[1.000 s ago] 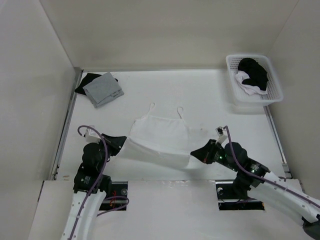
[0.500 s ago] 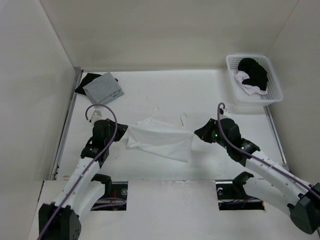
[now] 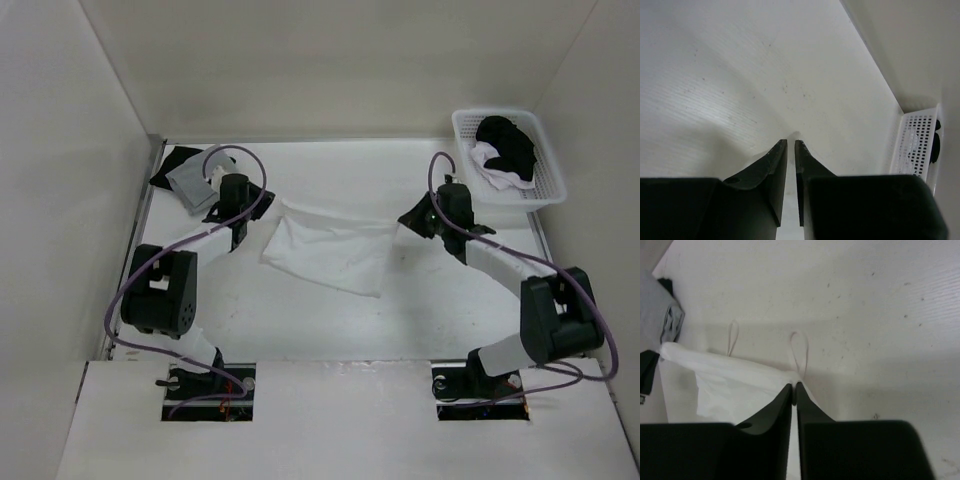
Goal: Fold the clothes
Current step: Fold the tank top
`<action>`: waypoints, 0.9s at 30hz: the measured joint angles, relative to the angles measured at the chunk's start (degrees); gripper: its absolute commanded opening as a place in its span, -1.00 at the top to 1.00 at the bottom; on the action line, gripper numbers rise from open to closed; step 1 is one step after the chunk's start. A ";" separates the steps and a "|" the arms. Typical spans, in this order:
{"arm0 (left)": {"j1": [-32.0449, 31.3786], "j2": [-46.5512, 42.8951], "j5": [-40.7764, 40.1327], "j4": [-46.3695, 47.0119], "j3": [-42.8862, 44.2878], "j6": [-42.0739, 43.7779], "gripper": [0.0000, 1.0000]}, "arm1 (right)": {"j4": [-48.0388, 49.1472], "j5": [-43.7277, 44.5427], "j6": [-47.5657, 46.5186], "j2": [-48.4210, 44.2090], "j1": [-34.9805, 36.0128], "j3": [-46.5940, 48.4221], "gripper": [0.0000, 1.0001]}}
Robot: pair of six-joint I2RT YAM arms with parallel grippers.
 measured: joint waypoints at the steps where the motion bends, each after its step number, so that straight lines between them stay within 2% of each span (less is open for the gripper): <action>1: 0.02 1.77 0.00 0.17 1.27 0.26 0.49 | 0.61 -0.17 0.09 2.60 -0.79 1.22 0.46; 3: 0.11 4.11 -0.02 0.44 2.97 0.42 0.37 | 1.25 -0.35 0.31 6.58 -1.86 3.21 0.17; 4: 0.24 4.24 -0.07 0.50 3.02 0.52 0.35 | 1.60 -0.44 0.37 7.67 -2.25 3.67 0.09; 7: 0.37 1.53 -1.18 1.44 0.55 0.87 0.43 | 1.84 -0.46 0.11 7.26 -2.47 3.23 0.05; 8: 0.35 -0.87 -1.79 1.88 -1.86 1.01 0.48 | 2.29 -0.39 0.04 5.99 -2.27 2.40 0.13; 12: -0.74 -16.68 -4.74 2.27 -16.24 1.60 0.52 | 4.17 0.92 -0.11 -6.03 0.55 -6.69 0.82; 15: -1.11 -25.29 -4.79 1.38 -24.15 2.80 0.41 | 4.98 1.77 0.15 -15.17 5.88 -13.88 0.88; 18: -0.39 -26.58 -3.52 0.76 -27.52 4.28 0.28 | 5.09 2.54 0.79 -20.90 11.85 -19.52 0.75; 23: -0.28 -21.59 -0.81 1.95 -27.98 6.21 0.27 | 4.42 4.37 3.41 -25.11 18.05 -25.22 0.29; 27: -0.09 -16.65 0.57 3.72 -27.98 6.64 0.28 | 4.31 5.88 5.57 -25.51 19.91 -28.02 0.14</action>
